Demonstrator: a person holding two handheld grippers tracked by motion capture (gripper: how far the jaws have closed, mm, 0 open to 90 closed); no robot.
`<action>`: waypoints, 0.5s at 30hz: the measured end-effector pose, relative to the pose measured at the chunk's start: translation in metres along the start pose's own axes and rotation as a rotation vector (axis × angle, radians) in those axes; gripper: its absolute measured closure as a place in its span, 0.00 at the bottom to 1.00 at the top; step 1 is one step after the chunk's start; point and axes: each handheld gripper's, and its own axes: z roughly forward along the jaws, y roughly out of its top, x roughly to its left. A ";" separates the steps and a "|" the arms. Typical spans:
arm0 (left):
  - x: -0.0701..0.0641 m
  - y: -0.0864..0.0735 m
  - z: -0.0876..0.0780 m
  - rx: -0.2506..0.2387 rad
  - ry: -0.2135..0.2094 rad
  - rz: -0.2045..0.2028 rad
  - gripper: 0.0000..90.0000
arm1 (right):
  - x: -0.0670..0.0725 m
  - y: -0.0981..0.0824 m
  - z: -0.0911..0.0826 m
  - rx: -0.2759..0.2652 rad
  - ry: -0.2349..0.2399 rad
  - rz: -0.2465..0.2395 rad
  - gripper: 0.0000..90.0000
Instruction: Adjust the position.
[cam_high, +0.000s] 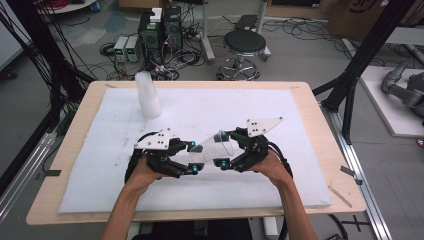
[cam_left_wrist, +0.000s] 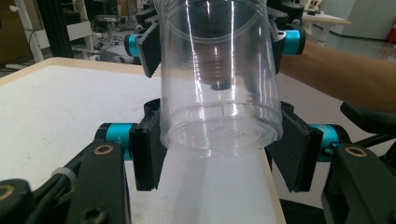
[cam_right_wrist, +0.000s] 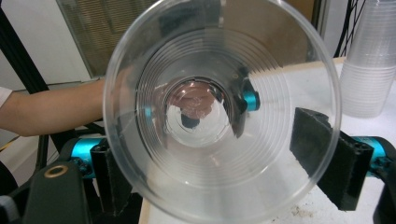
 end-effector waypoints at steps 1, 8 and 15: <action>0.000 0.000 0.000 0.001 0.000 0.000 0.46 | 0.000 0.000 0.000 -0.003 0.003 -0.002 0.21; -0.001 -0.002 0.003 0.003 -0.013 -0.001 0.46 | -0.001 0.001 0.001 -0.014 0.011 -0.010 0.24; -0.001 -0.002 0.004 0.005 -0.021 0.001 0.46 | 0.000 0.002 0.001 -0.016 0.034 -0.015 0.27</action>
